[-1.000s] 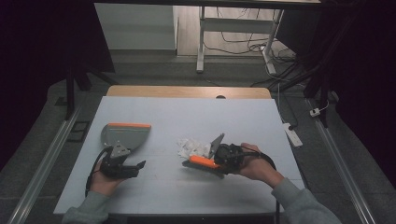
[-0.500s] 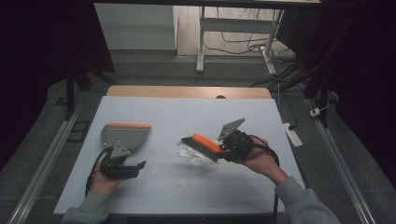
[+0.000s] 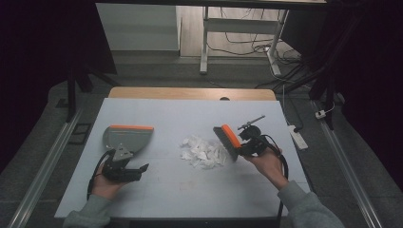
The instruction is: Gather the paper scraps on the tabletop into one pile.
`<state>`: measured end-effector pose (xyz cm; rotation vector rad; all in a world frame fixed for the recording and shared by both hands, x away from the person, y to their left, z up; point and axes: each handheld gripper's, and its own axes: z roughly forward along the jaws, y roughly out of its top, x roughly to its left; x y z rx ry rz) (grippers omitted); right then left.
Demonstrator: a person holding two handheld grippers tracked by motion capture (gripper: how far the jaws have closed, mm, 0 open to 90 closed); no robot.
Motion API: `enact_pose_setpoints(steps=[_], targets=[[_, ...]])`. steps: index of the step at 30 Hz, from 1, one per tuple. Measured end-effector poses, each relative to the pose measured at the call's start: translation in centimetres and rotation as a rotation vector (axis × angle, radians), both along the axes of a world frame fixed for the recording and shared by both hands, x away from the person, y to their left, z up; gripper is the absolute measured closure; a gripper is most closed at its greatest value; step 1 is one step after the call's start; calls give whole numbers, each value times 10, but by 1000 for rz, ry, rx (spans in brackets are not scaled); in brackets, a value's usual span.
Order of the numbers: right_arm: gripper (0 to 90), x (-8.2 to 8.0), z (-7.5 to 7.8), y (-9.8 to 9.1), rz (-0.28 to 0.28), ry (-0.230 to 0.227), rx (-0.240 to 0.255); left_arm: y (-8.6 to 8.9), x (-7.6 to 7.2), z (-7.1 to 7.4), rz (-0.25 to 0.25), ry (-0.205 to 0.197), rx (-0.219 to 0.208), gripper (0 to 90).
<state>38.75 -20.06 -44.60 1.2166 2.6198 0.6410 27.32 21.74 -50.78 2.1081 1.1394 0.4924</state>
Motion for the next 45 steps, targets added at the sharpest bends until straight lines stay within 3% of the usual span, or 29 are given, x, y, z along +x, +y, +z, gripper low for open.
enact_pose_setpoints(steps=[4, 8, 10, 11, 17, 24, 30, 38, 45], targets=[[709, 11, -5, 13, -14, 17, 54, 0, 0, 0, -2, 1, 1, 258], [709, 15, -10, 35, 33, 17, 95, -1, 0, 0, -2, 1, 3, 258], [709, 13, -10, 43, 54, -10, 78, 0, -1, 0, 0, -1, 1, 258], [709, 13, -8, 43, 62, -24, 92, 0, -1, 0, 0, -1, 1, 258], [709, 8, 13, 26, 77, -63, 194, -1, 1, -1, -2, 1, 5, 258], [709, 3, 24, 6, 67, -98, 225, -1, 0, -1, -1, 2, 7, 258], [709, -3, 25, -5, 68, -116, 220, -1, 0, -1, 0, -1, 4, 259], [709, -12, 15, -23, 67, -133, 210, -1, 0, 0, 0, -3, 2, 257], [709, -26, 6, -41, 67, -186, 196, -1, -1, 1, 0, -12, -3, 256]])
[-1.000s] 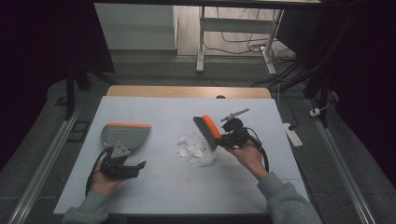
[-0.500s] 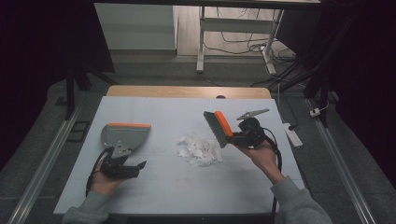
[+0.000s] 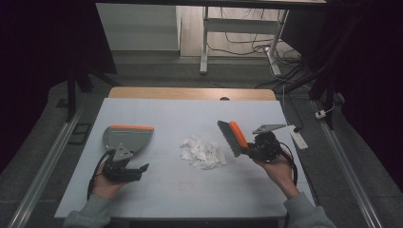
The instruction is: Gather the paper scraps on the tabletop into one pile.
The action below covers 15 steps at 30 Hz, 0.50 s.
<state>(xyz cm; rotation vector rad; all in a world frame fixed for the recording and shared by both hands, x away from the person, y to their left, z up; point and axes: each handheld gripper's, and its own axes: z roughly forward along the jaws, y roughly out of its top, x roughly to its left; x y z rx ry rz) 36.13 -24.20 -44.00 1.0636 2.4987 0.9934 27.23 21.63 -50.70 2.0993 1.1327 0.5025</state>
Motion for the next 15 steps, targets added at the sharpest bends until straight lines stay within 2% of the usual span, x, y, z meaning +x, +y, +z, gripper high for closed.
enact_pose_setpoints(steps=[6, 15], targets=[[709, -13, -10, -17, -14, -27, -14, -1, -1, 1, -10, -4, -6, 255], [709, -33, -16, -48, -49, -65, 9, -2, -1, 1, -15, -7, -10, 253]])
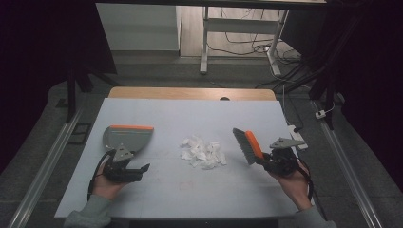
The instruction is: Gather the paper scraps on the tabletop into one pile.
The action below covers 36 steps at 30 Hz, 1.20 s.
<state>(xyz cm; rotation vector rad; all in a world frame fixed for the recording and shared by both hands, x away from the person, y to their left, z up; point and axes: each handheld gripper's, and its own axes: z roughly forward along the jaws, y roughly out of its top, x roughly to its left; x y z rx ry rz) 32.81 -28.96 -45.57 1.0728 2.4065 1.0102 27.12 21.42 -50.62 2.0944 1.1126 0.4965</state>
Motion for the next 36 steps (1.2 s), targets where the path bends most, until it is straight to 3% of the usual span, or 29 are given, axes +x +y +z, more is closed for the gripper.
enact_pose_setpoints(steps=[7, 12, 23, 36], targets=[[709, -14, -5, -21, -18, -35, 21, -2, -1, 0, -7, -6, 2, 253], [709, -12, -16, -35, -34, -36, 35, -3, -3, 0, -14, -13, 2, 253], [709, -13, -16, -31, 9, -64, 32, -3, -3, -1, -18, -4, -14, 253], [709, -15, -15, -34, 2, -83, 37, -2, -3, 0, -16, -18, -29, 255]])
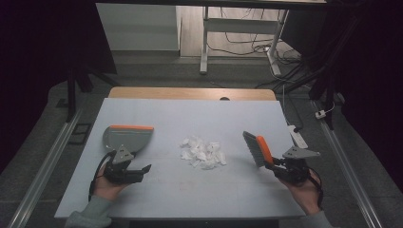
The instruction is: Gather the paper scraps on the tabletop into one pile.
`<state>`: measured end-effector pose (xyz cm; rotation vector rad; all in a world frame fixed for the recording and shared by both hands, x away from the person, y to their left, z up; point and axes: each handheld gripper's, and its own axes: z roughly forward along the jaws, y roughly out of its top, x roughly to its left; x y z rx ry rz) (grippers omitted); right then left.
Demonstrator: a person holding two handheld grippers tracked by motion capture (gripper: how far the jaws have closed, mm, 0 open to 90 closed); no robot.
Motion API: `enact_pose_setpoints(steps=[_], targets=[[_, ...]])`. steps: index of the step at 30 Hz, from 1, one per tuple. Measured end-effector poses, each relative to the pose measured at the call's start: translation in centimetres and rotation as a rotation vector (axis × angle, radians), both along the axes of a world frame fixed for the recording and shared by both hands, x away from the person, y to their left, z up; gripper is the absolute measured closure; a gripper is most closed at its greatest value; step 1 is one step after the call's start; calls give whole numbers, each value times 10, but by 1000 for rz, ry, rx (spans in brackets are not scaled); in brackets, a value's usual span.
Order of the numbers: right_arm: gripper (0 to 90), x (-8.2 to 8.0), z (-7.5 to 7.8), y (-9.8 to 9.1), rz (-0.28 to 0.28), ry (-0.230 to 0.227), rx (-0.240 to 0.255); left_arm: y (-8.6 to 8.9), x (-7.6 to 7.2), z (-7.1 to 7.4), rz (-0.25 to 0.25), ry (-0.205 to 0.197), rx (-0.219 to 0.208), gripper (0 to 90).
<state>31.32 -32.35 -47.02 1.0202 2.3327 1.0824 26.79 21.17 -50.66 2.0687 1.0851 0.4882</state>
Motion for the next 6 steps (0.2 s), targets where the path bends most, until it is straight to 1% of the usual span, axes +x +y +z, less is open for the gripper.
enact_pose_setpoints(steps=[6], targets=[[709, -1, 1, 1, 5, -6, -2, 0, 0, 0, -1, 1, 0, 255]])
